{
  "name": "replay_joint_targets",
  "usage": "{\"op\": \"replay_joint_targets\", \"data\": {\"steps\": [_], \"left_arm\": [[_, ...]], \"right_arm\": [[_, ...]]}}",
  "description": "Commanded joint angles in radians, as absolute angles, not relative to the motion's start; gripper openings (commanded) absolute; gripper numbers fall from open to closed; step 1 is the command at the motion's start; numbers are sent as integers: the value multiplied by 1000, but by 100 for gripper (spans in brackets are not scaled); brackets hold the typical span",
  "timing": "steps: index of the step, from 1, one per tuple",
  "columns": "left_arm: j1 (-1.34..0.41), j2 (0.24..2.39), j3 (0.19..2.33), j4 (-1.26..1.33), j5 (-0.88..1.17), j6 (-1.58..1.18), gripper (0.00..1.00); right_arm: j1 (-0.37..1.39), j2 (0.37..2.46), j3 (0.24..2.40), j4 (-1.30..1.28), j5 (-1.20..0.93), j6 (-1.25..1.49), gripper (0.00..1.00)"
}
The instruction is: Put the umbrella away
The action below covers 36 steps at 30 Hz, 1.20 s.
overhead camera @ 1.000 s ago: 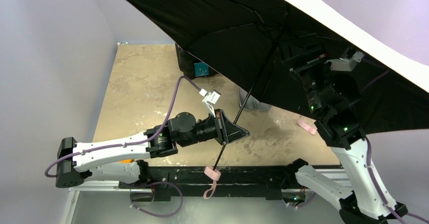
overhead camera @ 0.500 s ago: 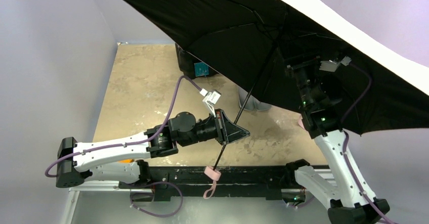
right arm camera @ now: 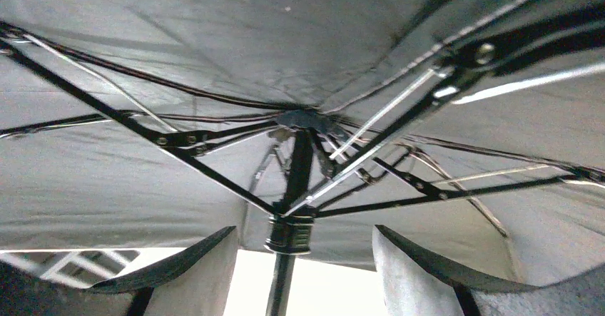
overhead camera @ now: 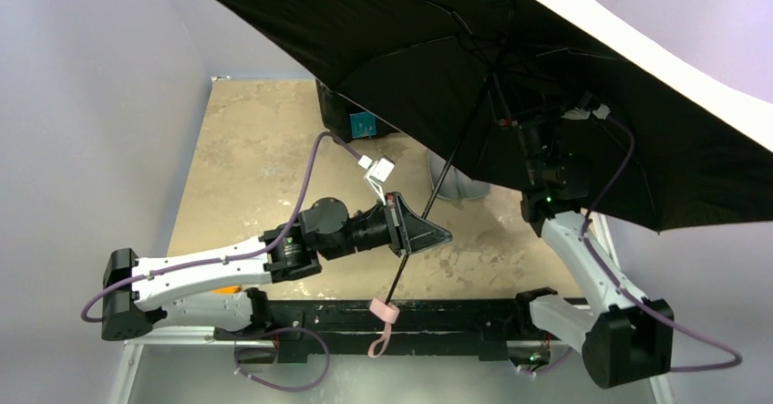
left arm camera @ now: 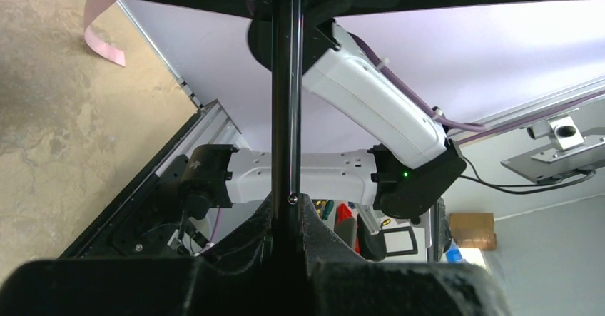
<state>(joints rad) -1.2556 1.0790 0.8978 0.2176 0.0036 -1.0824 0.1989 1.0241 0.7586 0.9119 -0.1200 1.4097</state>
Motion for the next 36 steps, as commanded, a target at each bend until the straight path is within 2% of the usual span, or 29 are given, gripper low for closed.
{"op": "replay_joint_targets", "data": {"steps": [1, 10, 14, 24, 29, 30, 32, 36], "left_arm": [[-1241, 1061, 949, 361, 36, -1149, 0], [-1239, 1096, 996, 343, 68, -1158, 0], [-1239, 1103, 1006, 338, 72, -1158, 0], [-1241, 1104, 997, 318, 68, -1162, 0], [-1247, 1096, 970, 303, 63, -1154, 0], [-1249, 1095, 962, 304, 60, -1152, 0], [-1252, 1093, 950, 299, 57, -1150, 0], [-1253, 1089, 940, 298, 54, -1138, 0]], "right_arm": [[188, 1104, 760, 1295, -187, 1521, 68], [187, 1258, 854, 1500, -191, 1597, 61], [187, 1299, 875, 1552, -169, 1630, 54], [186, 1438, 997, 1630, -105, 1722, 53], [187, 1444, 1076, 1501, -42, 1745, 41], [187, 1442, 1088, 1481, -34, 1746, 34], [187, 1431, 1126, 1412, -42, 1751, 0], [187, 1368, 1200, 1225, -83, 1647, 0]]}}
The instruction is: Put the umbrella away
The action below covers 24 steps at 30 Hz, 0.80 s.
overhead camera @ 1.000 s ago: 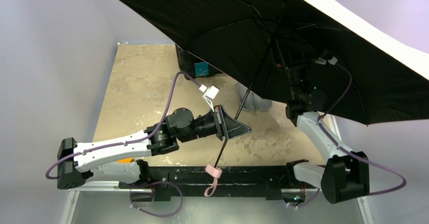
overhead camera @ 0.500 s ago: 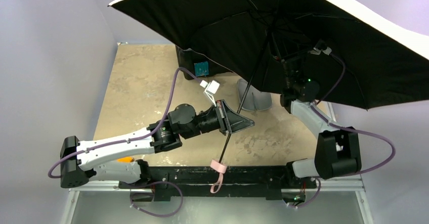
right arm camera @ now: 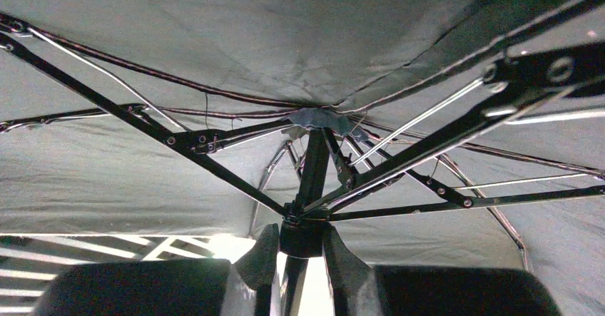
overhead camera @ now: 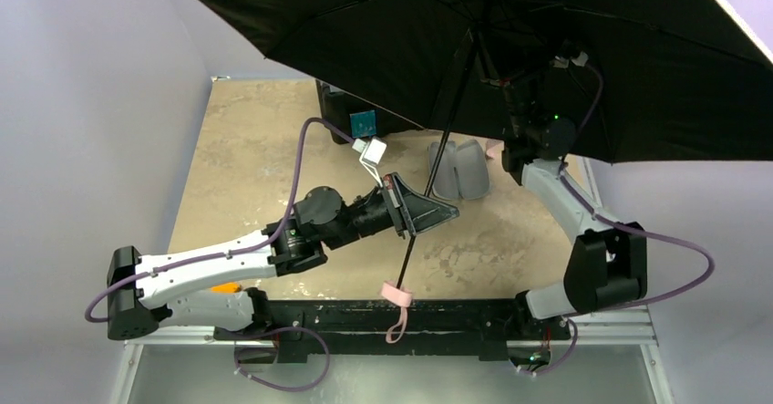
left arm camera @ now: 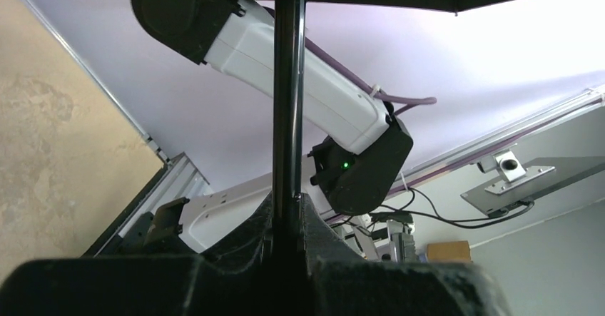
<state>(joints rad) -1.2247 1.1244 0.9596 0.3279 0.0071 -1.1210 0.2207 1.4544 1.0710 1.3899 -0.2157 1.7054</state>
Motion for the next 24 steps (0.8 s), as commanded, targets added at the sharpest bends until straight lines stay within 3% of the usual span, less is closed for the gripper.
{"op": "replay_joint_targets", "data": {"steps": [1, 3, 4, 8, 11, 18, 22, 24], "left_arm": [[-1253, 1086, 945, 296, 55, -1128, 0], [-1253, 1070, 966, 237, 47, -1100, 0], [-1253, 1059, 982, 194, 36, -1077, 7], [-1253, 1006, 1073, -114, -61, -976, 55], [-1253, 1009, 1156, -308, -125, -905, 69], [-1284, 1098, 1186, -340, -107, -868, 70], [-1311, 1126, 1217, -356, -185, -856, 49], [-1313, 1133, 1225, -372, -218, -853, 30]], "right_arm": [[187, 1332, 1215, 1160, -93, 1611, 0], [187, 1279, 1262, 1011, -122, 1509, 0], [186, 1255, 1290, 933, -131, 1458, 0], [189, 1190, 1426, 610, -153, 1280, 0], [193, 1162, 1482, 476, -138, 1212, 0], [310, 1178, 1609, 241, -42, 1033, 0], [405, 1221, 1665, 113, 45, 963, 0], [462, 1242, 1677, 69, 99, 937, 0]]}}
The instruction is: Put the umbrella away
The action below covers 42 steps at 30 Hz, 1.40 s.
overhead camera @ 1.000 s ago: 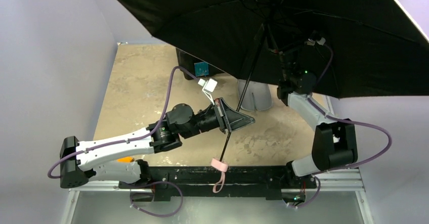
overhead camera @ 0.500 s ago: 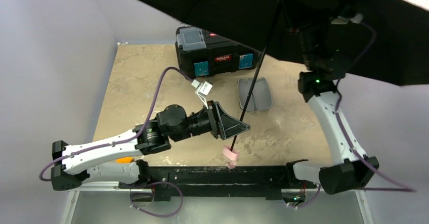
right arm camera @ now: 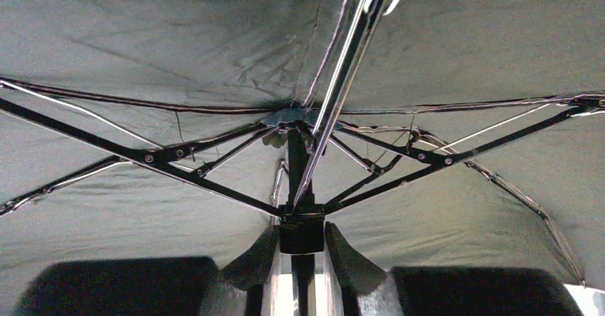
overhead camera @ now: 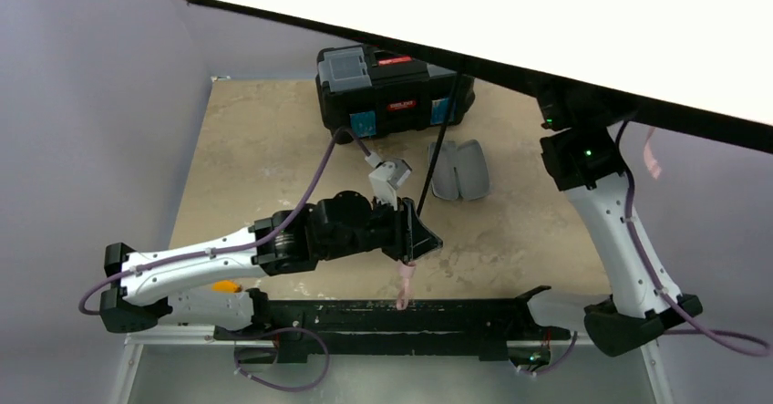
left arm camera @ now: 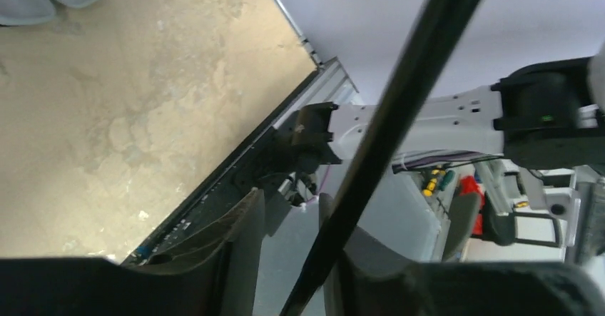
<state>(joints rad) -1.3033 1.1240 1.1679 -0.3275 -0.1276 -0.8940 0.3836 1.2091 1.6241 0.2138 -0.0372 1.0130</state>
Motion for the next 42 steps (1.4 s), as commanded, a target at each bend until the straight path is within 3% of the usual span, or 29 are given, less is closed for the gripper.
{"op": "replay_joint_targets", "data": {"steps": [1, 3, 9, 10, 12, 14, 16, 18, 27, 31, 42], "left_arm": [[-1313, 1135, 1224, -373, -230, -853, 20], [-1313, 1136, 1225, -378, -245, -852, 0], [-1308, 1081, 1150, -318, -233, -872, 0], [-1301, 1067, 1129, -304, -228, -880, 0], [-1278, 1033, 1088, -269, -200, -905, 0], [-1247, 999, 1048, -230, -165, -933, 0], [-1218, 965, 1020, -205, -126, -957, 0], [-1191, 946, 1005, -188, -95, -973, 0], [-1154, 916, 995, -94, -14, -1023, 0], [-1154, 904, 993, -81, -5, -1036, 0], [-1154, 901, 992, -92, -5, -1042, 0]], "right_arm": [[474, 1250, 1678, 56, 124, 927, 0], [497, 1269, 1674, 41, 152, 921, 0], [500, 1337, 1658, 76, 152, 907, 0], [499, 1343, 1650, 97, 143, 907, 9], [500, 1358, 1637, 133, 116, 907, 46], [499, 1361, 1616, 195, 52, 911, 74], [491, 1348, 1569, 271, 24, 921, 89], [471, 1331, 1512, 376, -10, 960, 96], [347, 1371, 1246, 997, -205, 1320, 99], [321, 1443, 1232, 1225, -229, 1454, 99], [318, 1556, 1332, 1324, -183, 1559, 91]]}}
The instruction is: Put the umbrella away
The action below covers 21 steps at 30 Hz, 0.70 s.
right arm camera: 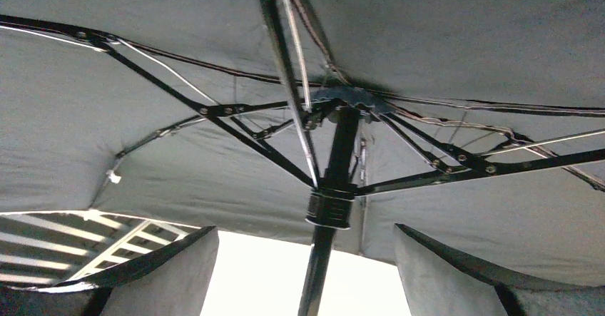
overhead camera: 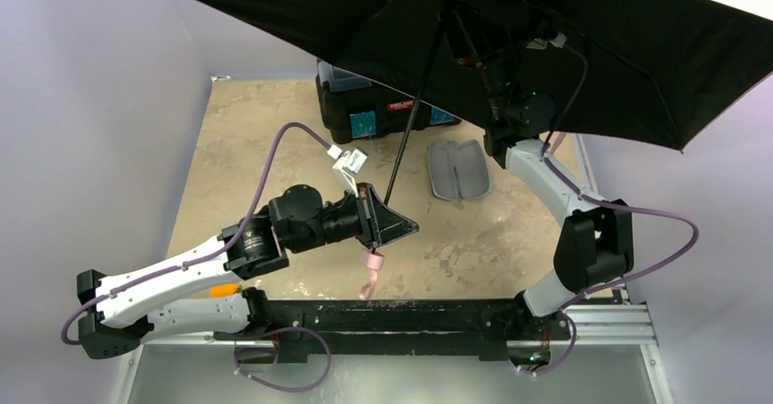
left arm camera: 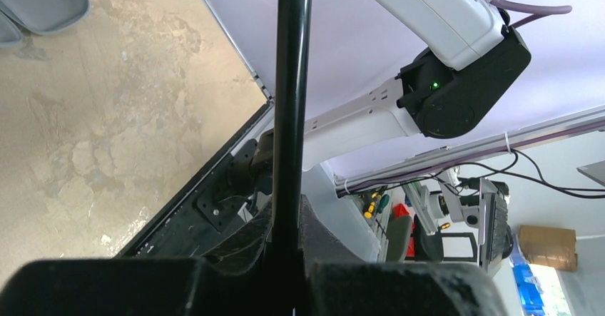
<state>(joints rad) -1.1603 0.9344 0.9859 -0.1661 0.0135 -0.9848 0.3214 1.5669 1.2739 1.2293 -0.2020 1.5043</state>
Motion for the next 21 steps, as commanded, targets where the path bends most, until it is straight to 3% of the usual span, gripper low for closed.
{"op": "replay_joint_targets", "data": {"steps": [1, 8, 13, 19, 21], "left_arm": [[-1154, 902, 990, -92, -5, -1042, 0], [-1154, 923, 968, -90, -5, -1051, 0], [-1155, 925, 933, -74, -5, -1061, 0], [-1169, 927, 922, -105, -22, -1036, 0], [-1172, 930, 916, -114, -30, -1032, 0]], "right_arm": [[318, 1562, 1340, 1320, -179, 1563, 90], [322, 1592, 1451, 1143, -158, 1546, 79], [323, 1598, 1494, 1008, -136, 1513, 59], [340, 1631, 1633, 753, -127, 1415, 49], [353, 1647, 1680, 696, -136, 1356, 51]]}}
